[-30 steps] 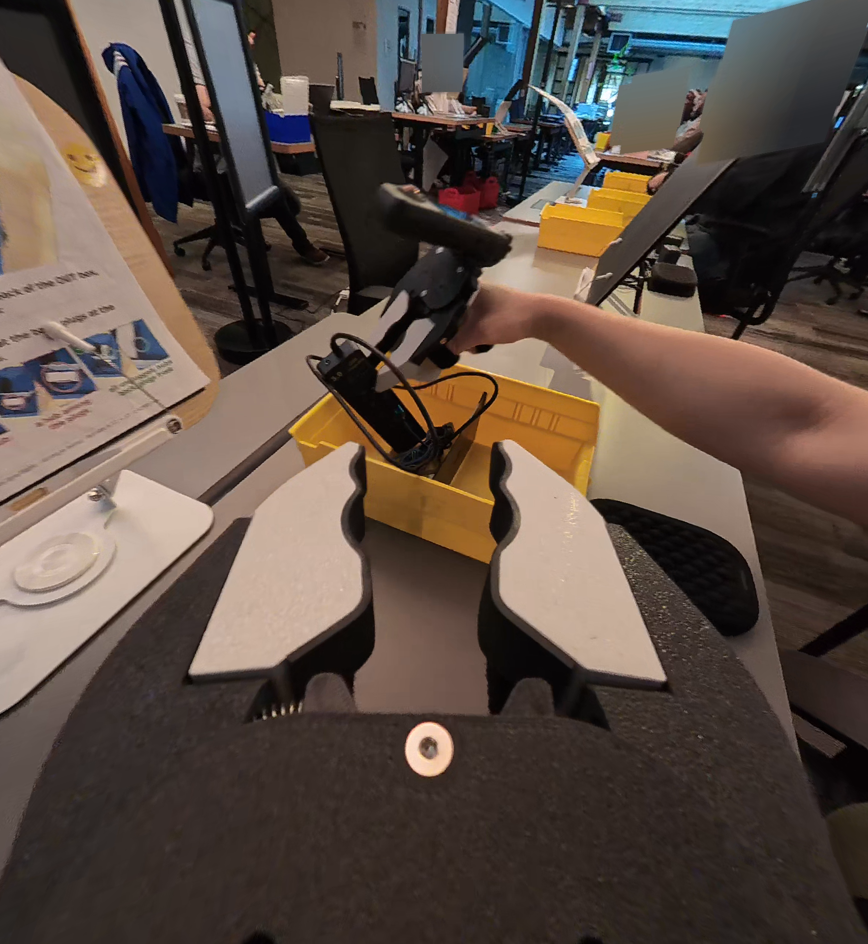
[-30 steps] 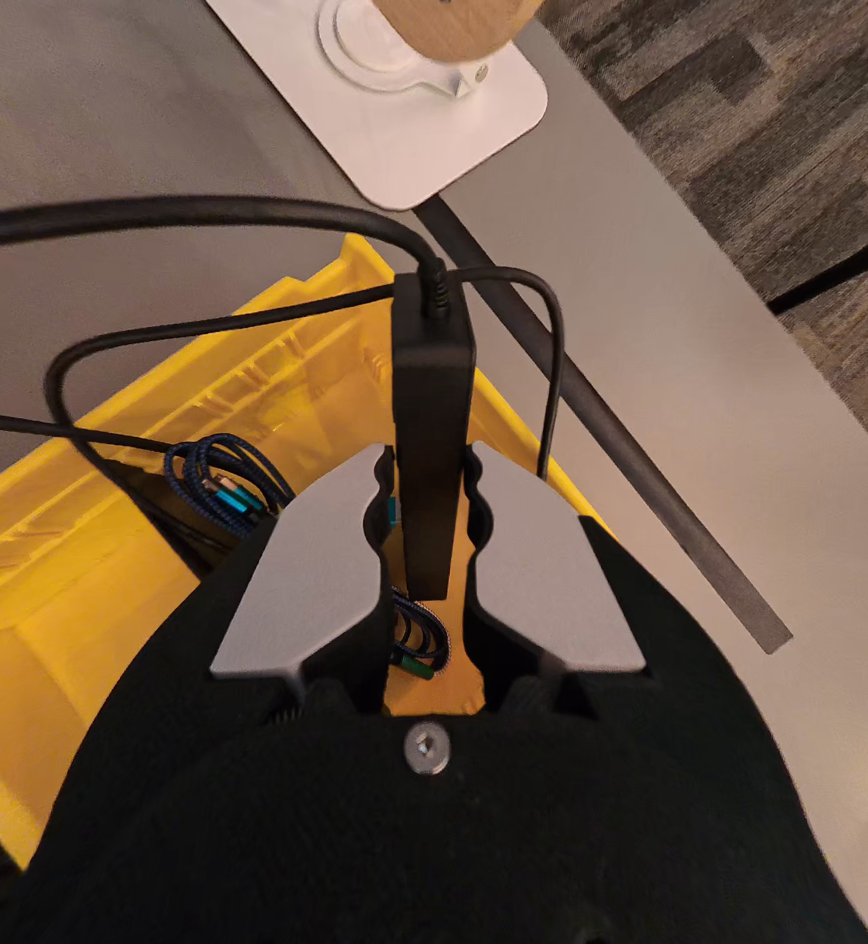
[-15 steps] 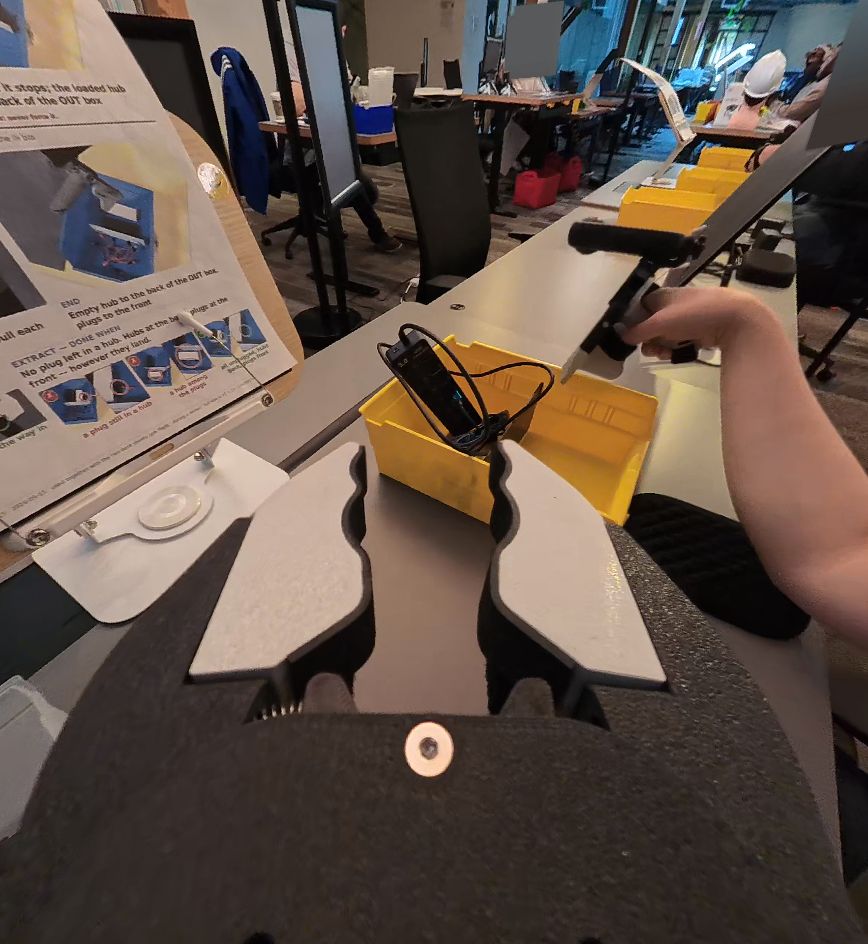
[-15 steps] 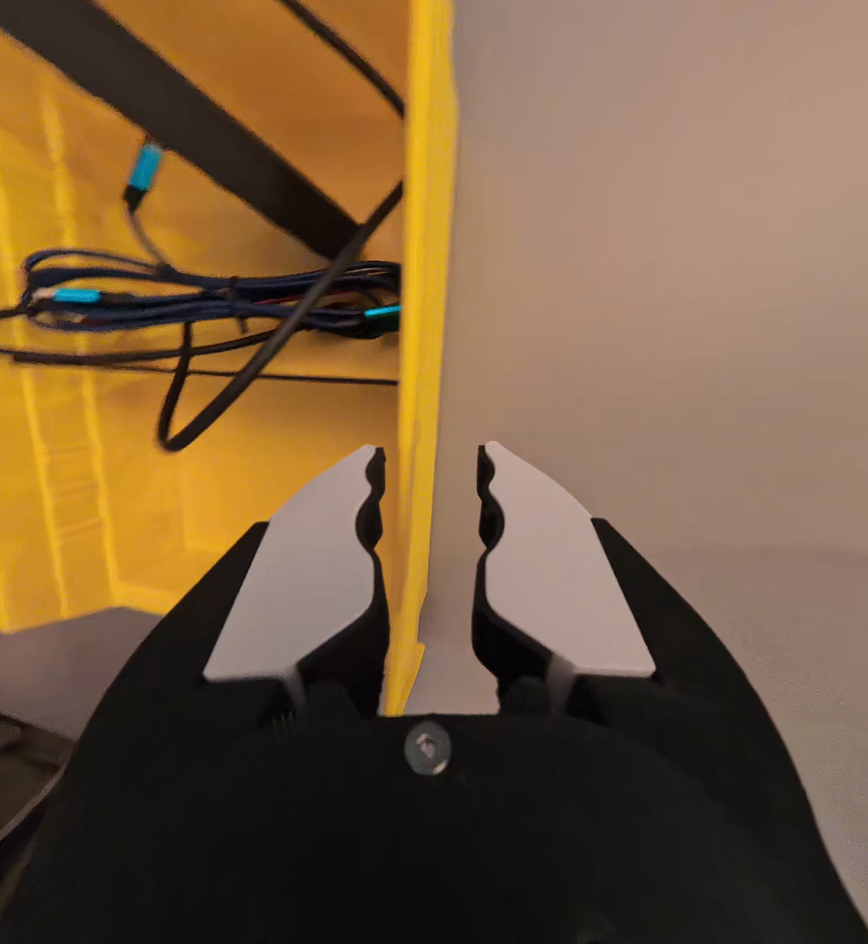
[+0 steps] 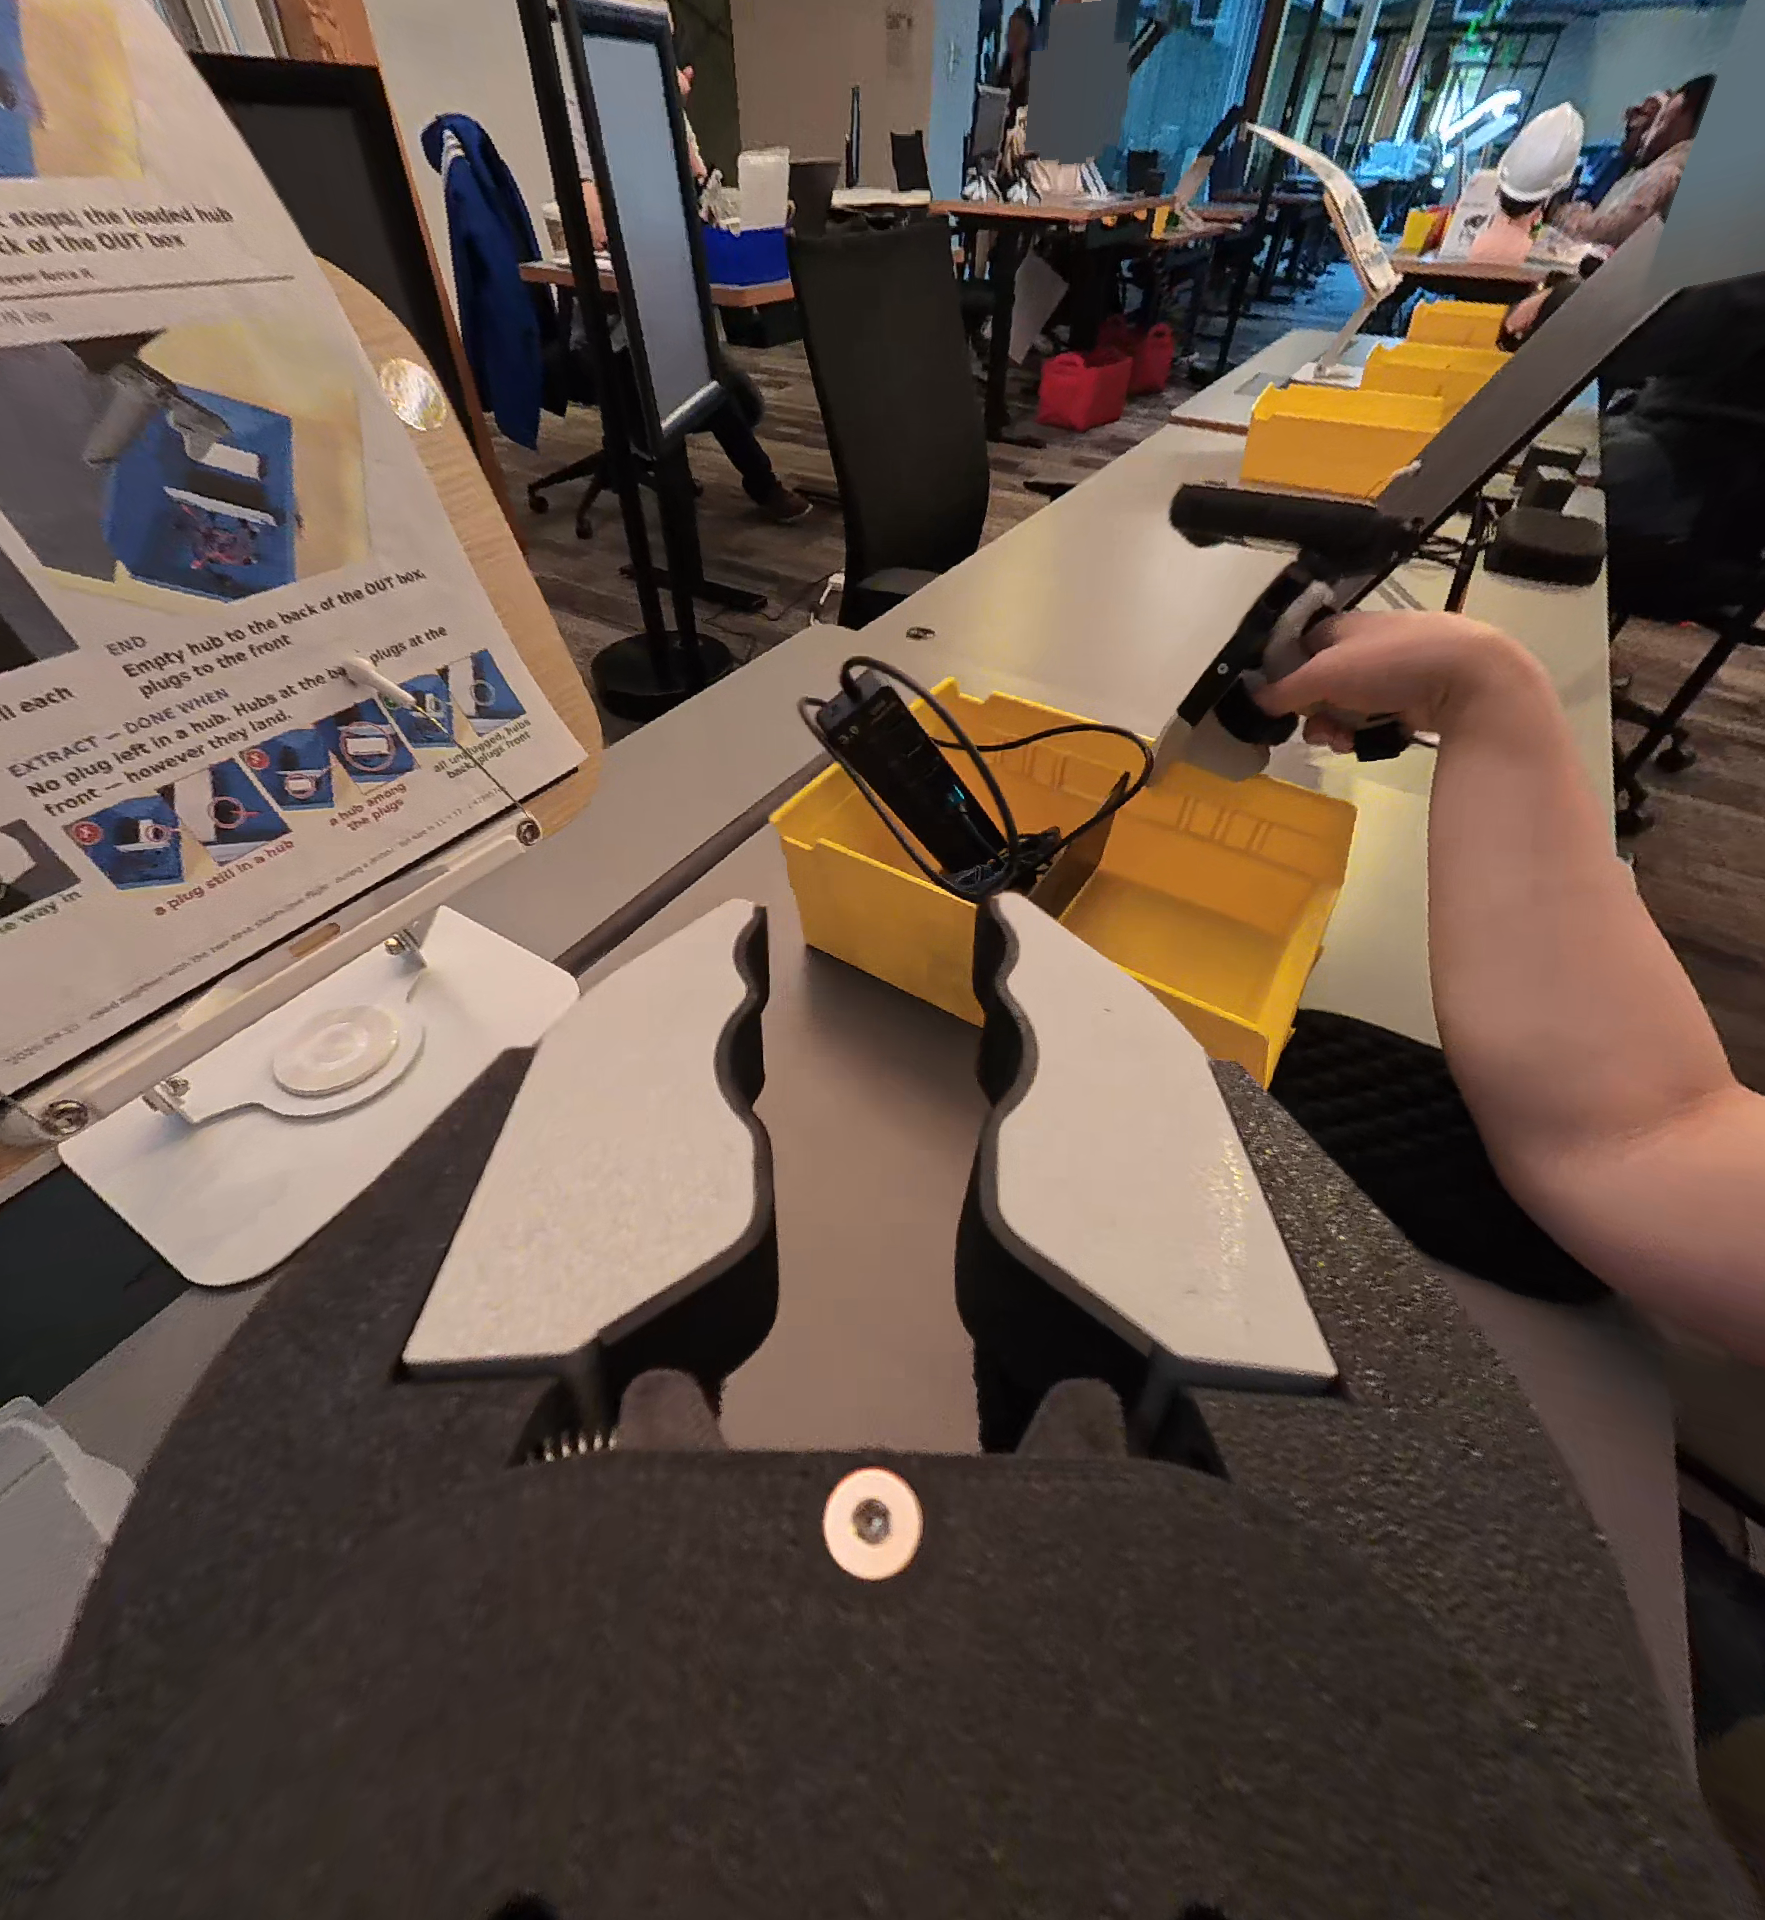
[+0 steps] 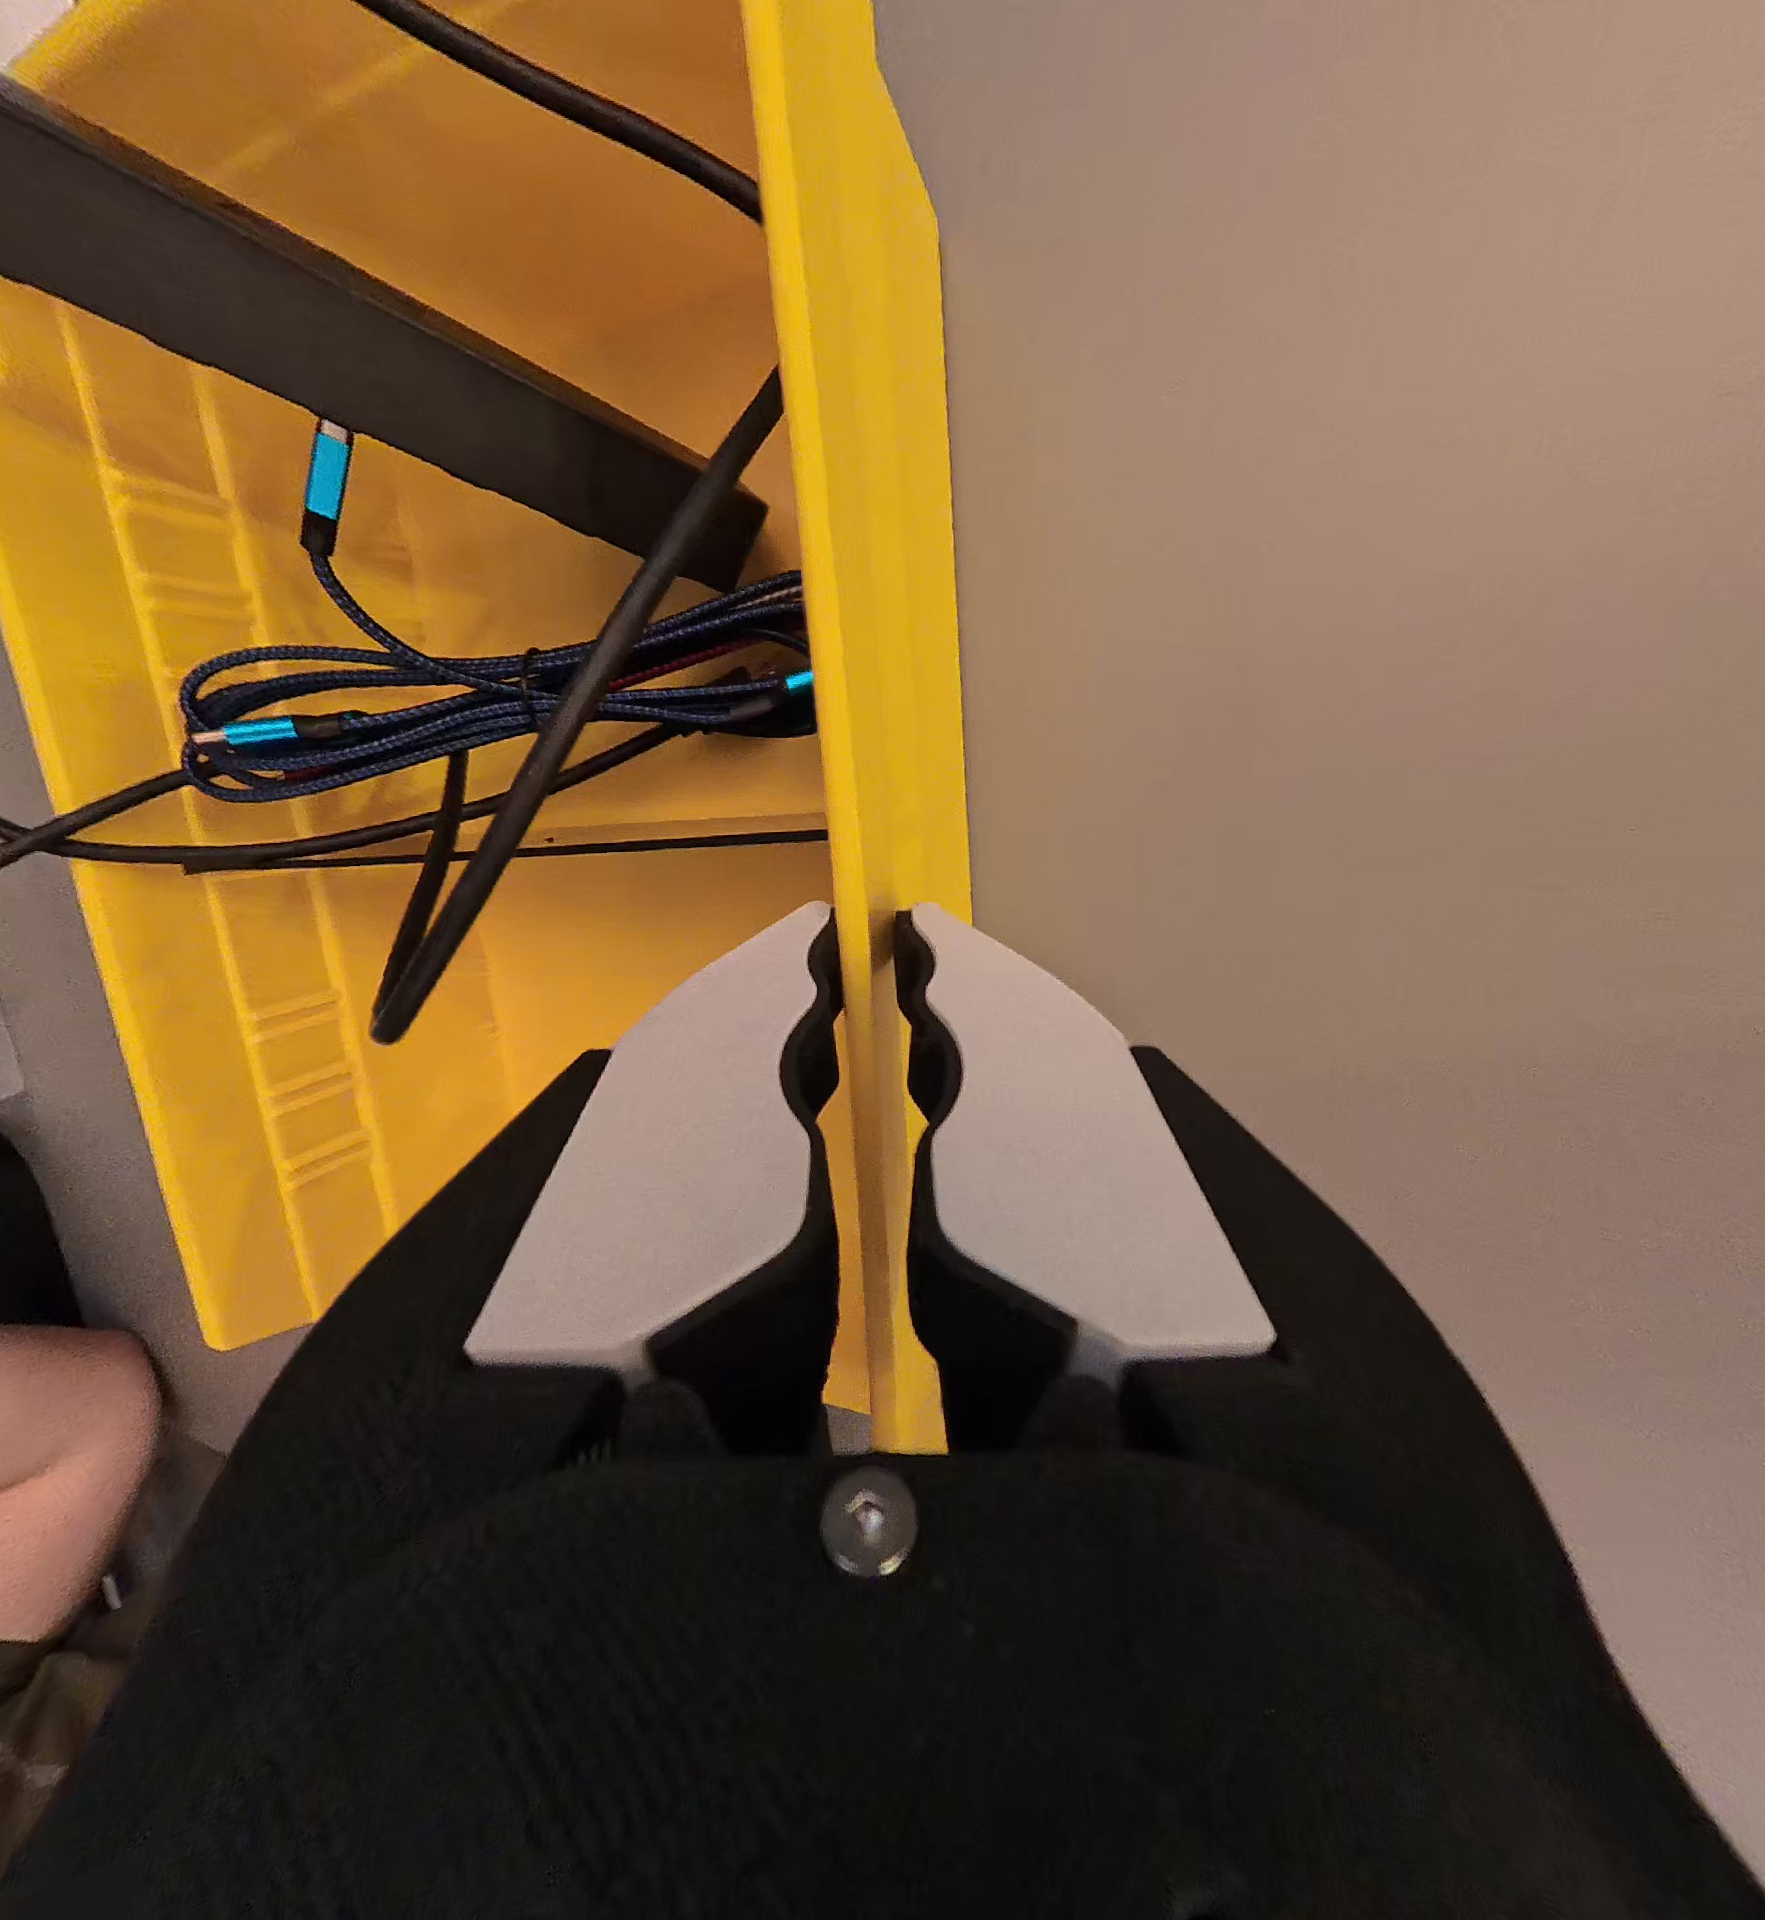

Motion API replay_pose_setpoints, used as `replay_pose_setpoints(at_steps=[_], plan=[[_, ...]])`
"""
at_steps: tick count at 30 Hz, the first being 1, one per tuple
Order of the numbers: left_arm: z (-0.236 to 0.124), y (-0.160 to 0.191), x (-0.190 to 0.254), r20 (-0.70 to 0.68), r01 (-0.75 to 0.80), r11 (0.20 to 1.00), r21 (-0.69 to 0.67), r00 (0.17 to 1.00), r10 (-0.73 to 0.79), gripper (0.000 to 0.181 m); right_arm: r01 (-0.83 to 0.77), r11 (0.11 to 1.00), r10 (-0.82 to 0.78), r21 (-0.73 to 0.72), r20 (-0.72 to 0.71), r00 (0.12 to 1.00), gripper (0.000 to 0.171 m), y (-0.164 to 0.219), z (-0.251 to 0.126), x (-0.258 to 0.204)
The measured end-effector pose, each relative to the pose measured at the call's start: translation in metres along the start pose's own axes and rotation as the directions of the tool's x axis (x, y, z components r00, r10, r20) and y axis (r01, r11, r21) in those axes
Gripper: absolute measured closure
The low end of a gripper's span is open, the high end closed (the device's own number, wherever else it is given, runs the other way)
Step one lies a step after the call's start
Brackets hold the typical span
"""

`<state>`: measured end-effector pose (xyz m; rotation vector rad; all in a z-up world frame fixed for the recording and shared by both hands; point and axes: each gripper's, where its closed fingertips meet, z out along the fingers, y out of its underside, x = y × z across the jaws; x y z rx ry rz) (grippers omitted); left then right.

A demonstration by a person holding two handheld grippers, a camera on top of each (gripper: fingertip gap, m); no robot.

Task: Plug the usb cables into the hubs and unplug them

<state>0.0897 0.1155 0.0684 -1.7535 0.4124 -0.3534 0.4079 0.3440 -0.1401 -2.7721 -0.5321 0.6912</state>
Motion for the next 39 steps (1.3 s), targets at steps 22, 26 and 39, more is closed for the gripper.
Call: replay_pose_setpoints(at_steps=[22, 26, 39], plan=[[-0.144, -0.023, 0.011, 0.253, -0.036, 0.988, 0.153, 0.967, -0.004, 0.141, 0.157, 0.712, -0.227, 0.684, 0.012, 0.974, 0.157, -0.079, -0.124, -0.067], [-0.174, -0.002, -0.006, 0.371, -0.013, 0.996, 0.090, 0.928, -0.021, 0.141, 0.300, 0.335, -0.574, 0.893, -0.059, 0.817, 0.147, -0.067, -0.186, -0.159], [-0.232, 0.203, -0.108, 0.469, 0.156, 0.711, -0.685, 0.841, 0.268, 0.156, 0.390, 0.170, -0.859, 0.905, -0.058, 0.508, 0.142, -0.041, -0.134, -0.311]])
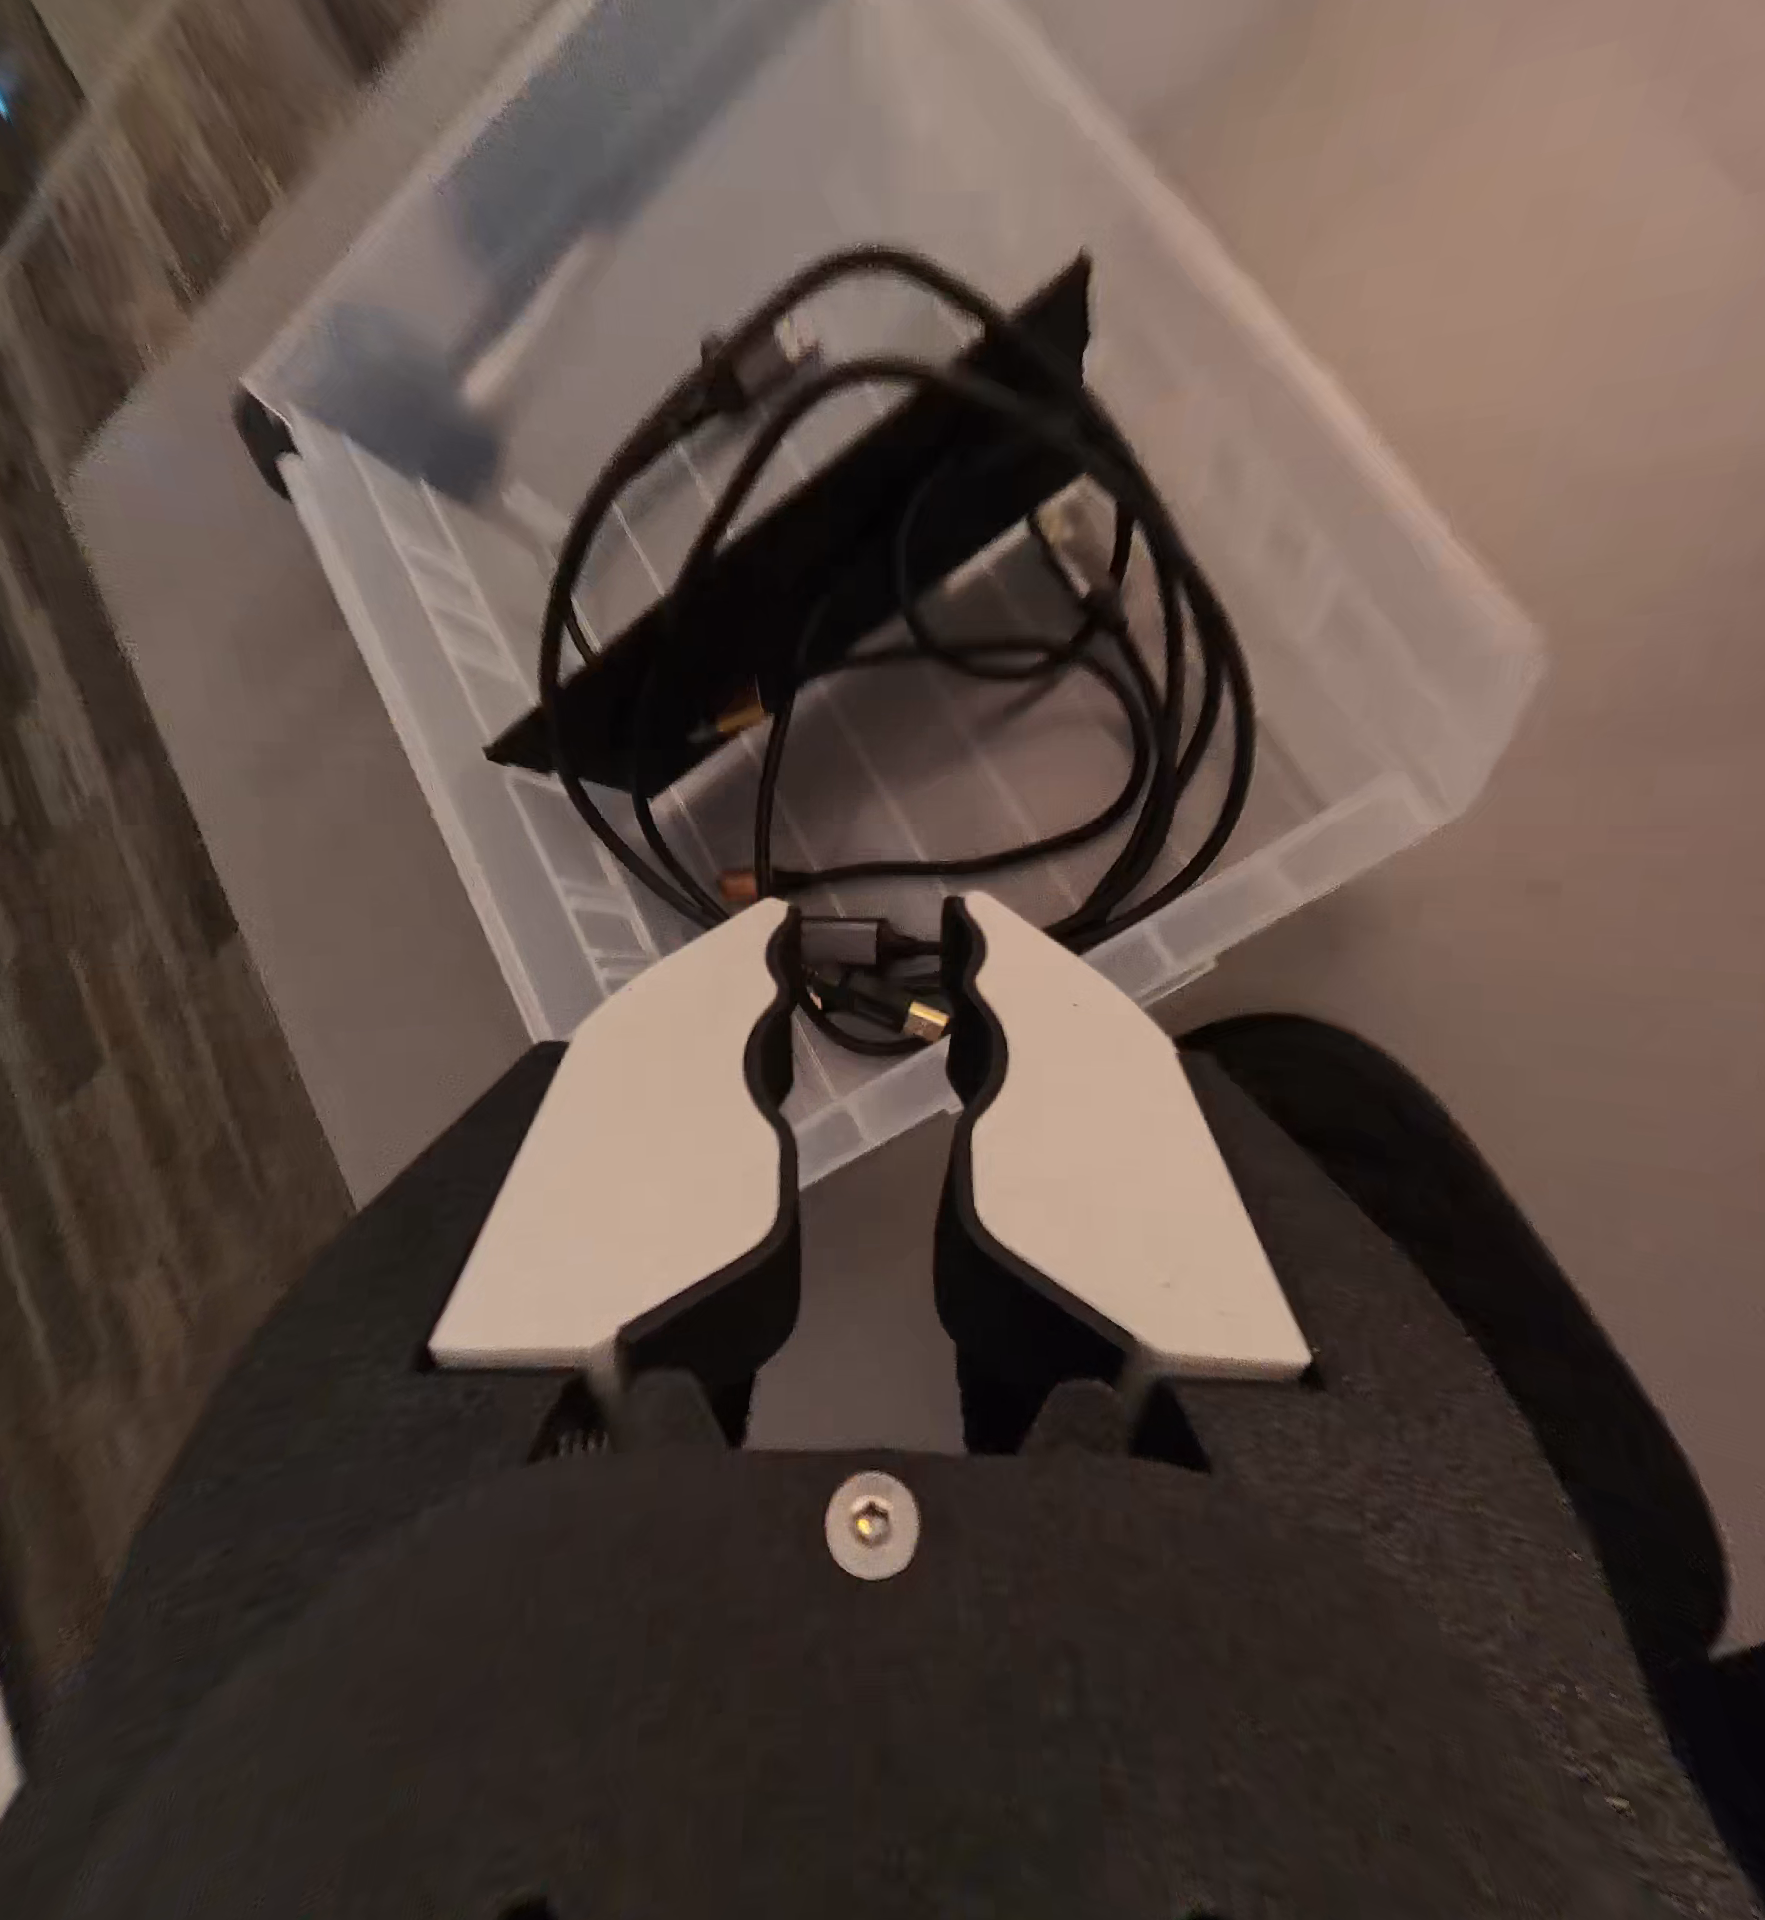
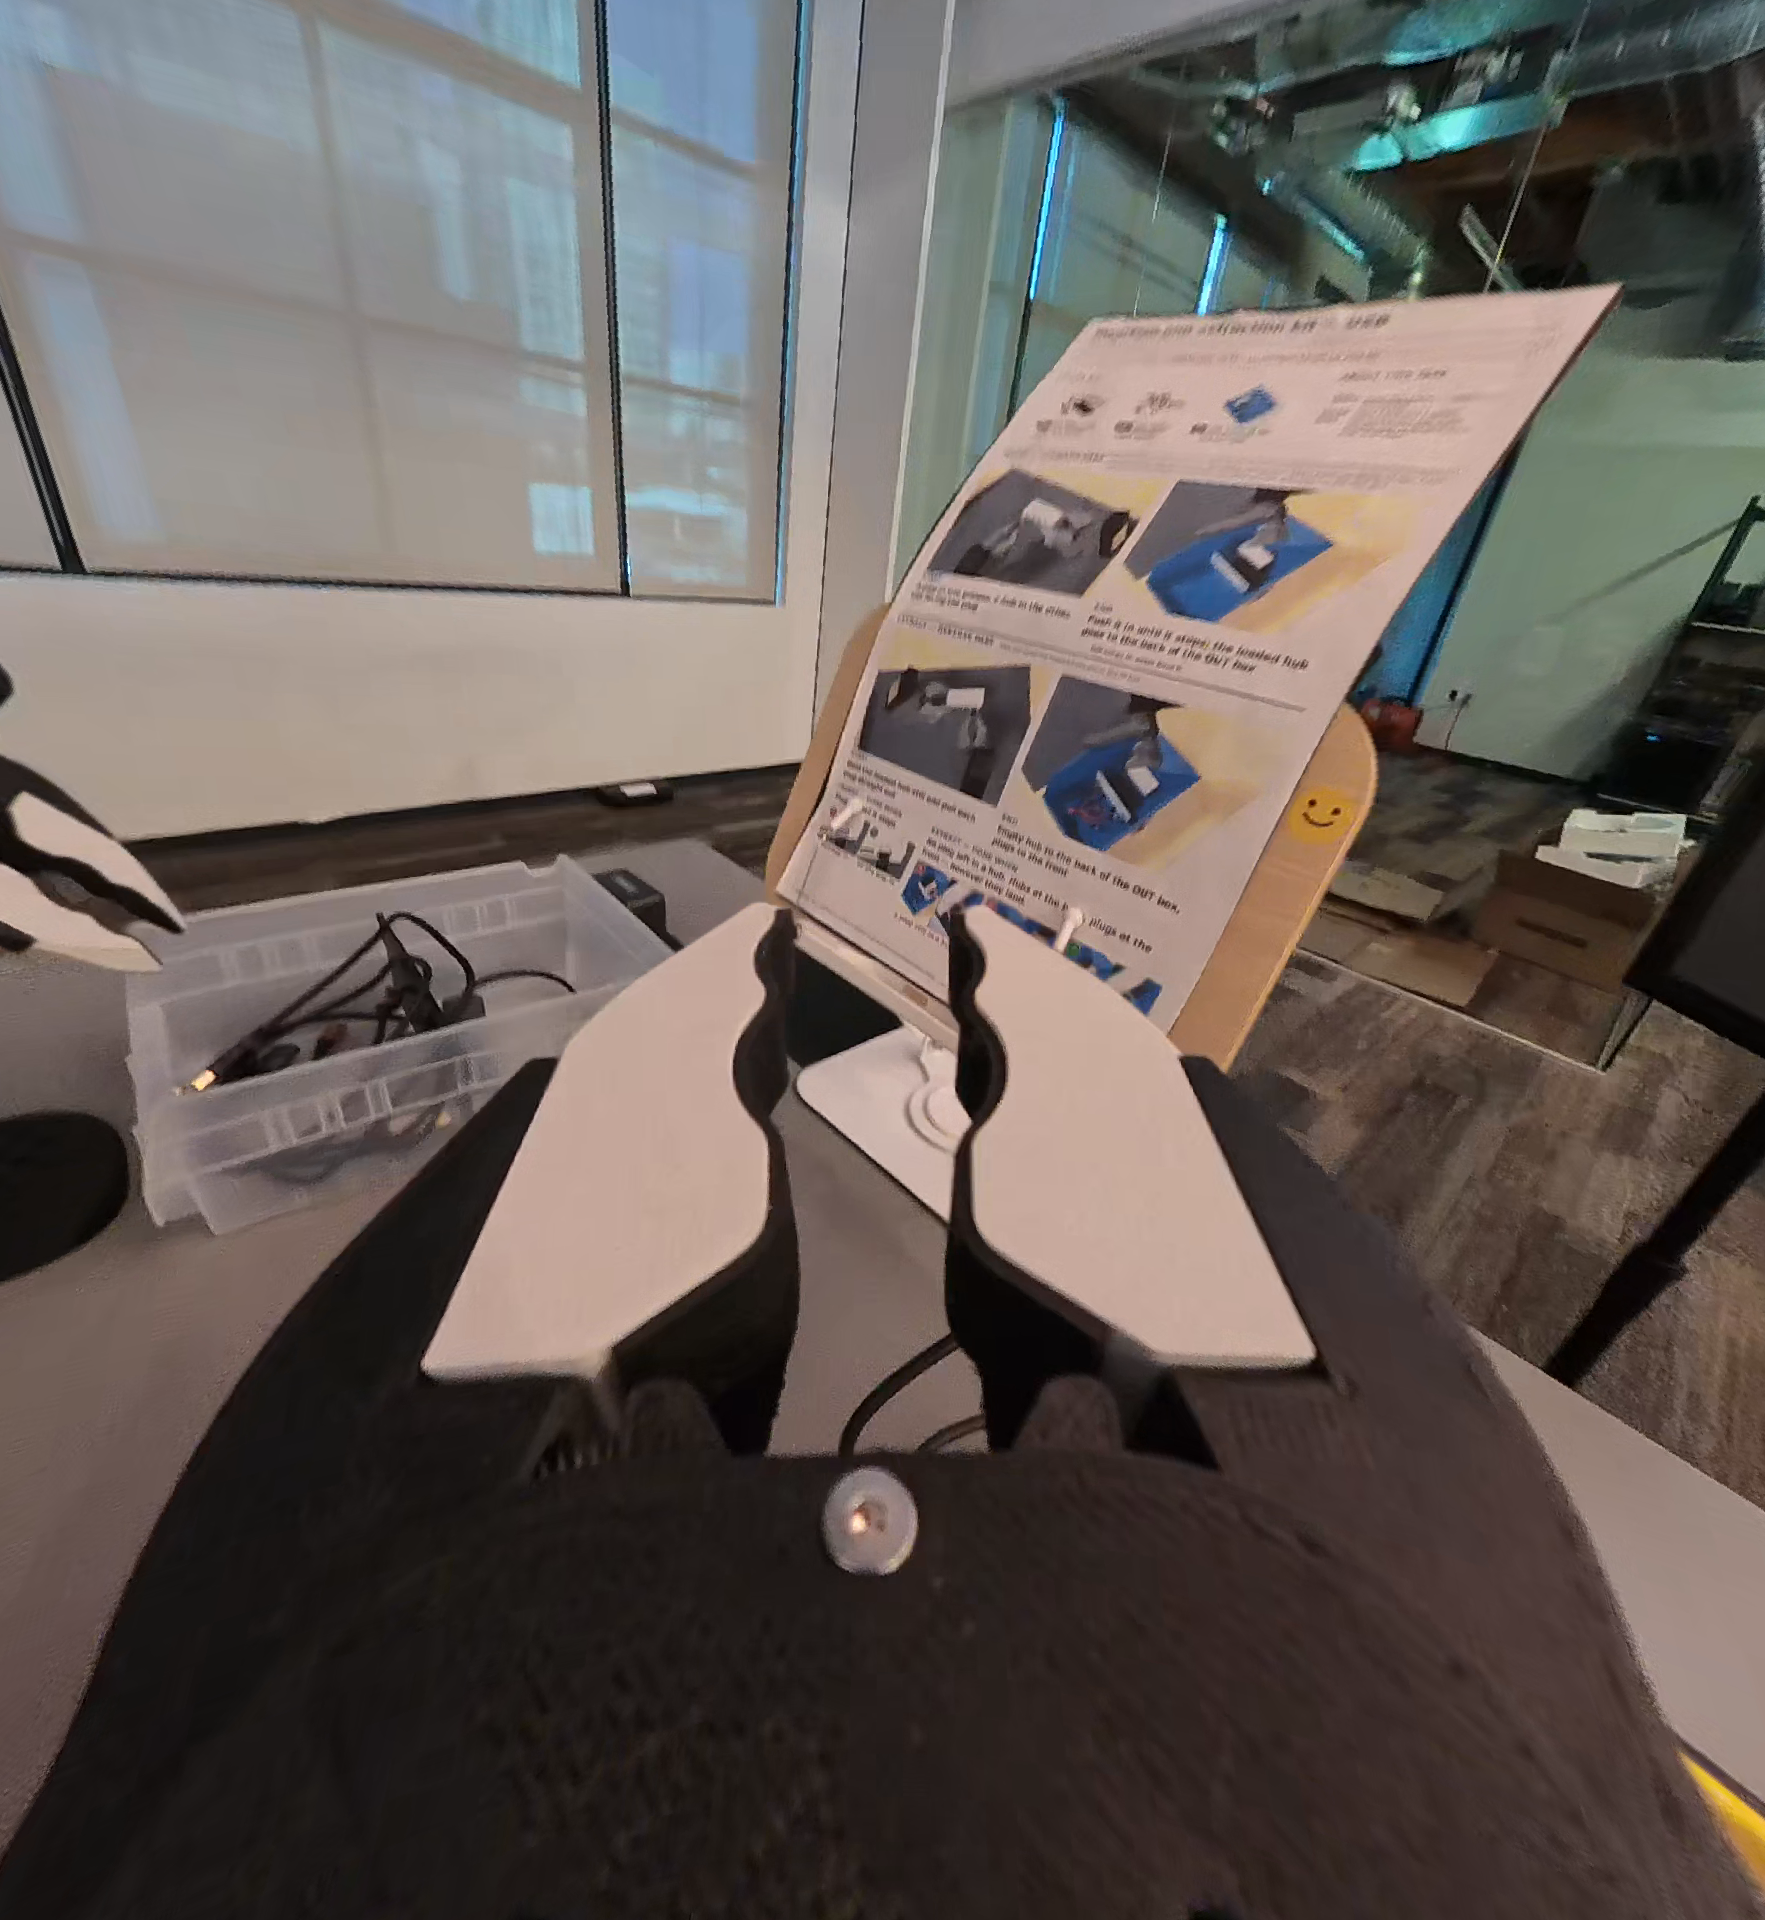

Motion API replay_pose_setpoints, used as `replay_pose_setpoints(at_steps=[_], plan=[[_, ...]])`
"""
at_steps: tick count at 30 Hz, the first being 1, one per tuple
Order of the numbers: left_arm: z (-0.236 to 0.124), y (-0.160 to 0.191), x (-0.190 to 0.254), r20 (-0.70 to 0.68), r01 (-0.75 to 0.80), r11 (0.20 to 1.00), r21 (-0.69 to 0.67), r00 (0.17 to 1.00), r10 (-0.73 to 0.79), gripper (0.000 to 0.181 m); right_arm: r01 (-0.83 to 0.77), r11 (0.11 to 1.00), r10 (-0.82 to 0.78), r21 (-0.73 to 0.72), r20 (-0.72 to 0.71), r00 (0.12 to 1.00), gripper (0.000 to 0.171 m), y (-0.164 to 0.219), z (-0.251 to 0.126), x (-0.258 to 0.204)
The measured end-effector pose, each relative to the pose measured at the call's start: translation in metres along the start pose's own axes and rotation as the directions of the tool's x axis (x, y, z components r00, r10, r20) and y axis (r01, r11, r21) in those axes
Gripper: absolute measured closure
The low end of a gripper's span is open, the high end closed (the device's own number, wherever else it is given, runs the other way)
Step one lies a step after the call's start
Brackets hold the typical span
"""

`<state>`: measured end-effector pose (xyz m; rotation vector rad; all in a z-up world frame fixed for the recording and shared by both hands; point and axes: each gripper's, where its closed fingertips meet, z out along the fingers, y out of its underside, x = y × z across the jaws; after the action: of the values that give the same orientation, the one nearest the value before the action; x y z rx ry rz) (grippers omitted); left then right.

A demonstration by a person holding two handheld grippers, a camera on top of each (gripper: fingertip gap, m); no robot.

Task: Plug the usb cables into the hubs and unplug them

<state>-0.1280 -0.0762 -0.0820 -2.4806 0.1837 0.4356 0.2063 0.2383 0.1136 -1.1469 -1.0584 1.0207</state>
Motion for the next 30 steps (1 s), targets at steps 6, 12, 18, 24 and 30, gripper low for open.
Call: replay_pose_setpoints(at_steps=[6, 12, 18, 24, 30], plan=[[0.042, 0.011, 0.000, -0.078, -0.058, 0.990, -0.126, 0.996, 0.048, 0.158, 0.047, 0.996, -0.047, -0.082, -0.001, 0.999, 0.142, 0.018, 0.014, -0.004], [0.063, 0.032, 0.000, -0.287, -0.543, 0.794, -0.272, 0.834, 0.472, 0.157, 0.009, 0.997, -0.008, -0.083, 0.003, 1.000, 0.143, 0.022, 0.013, 0.002], [0.061, 0.037, 0.010, -0.488, -0.796, 0.561, -0.225, 0.591, 0.643, 0.159, -0.016, 0.995, 0.015, -0.094, -0.011, 1.000, 0.143, 0.028, 0.010, 0.010], [0.069, 0.044, 0.011, -0.560, -0.937, 0.332, -0.107, 0.333, 0.759, 0.160, -0.042, 0.994, 0.040, -0.098, -0.026, 0.999, 0.143, 0.029, 0.007, 0.017], [0.084, 0.056, 0.012, -0.609, -0.982, 0.184, 0.034, 0.125, 0.783, 0.158, -0.070, 0.988, 0.063, -0.141, -0.051, 0.997, 0.143, 0.038, 0.007, 0.020]])
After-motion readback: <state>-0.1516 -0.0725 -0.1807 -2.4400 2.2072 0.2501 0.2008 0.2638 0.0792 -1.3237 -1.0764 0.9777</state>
